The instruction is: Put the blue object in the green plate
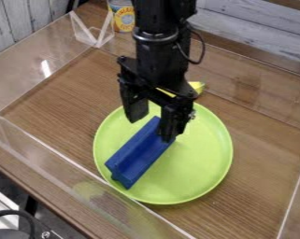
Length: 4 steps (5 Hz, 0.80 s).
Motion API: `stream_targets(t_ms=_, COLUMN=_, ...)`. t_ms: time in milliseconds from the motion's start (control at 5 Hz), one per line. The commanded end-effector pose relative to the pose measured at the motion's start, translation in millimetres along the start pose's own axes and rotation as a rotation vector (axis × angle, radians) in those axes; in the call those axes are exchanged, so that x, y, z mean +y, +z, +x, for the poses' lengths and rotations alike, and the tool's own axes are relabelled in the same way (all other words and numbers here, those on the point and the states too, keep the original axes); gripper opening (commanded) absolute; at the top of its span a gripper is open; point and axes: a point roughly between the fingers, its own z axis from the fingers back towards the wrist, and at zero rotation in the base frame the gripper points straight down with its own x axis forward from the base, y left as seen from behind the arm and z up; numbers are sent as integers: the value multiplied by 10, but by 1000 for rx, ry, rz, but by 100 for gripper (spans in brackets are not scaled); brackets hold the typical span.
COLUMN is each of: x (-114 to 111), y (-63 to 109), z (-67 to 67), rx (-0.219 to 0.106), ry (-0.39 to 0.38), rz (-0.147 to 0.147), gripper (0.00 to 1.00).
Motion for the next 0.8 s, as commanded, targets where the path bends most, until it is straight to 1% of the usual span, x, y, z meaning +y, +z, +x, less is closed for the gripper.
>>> stream_targets(t_ms=0, x=35, y=54, z=1, rx=-46, ry=5, rz=7, gripper=100)
stream_targets(t_ms=600, x=59, y=-22, z=-11, rx=-57, ry=-6, rz=5, gripper=100)
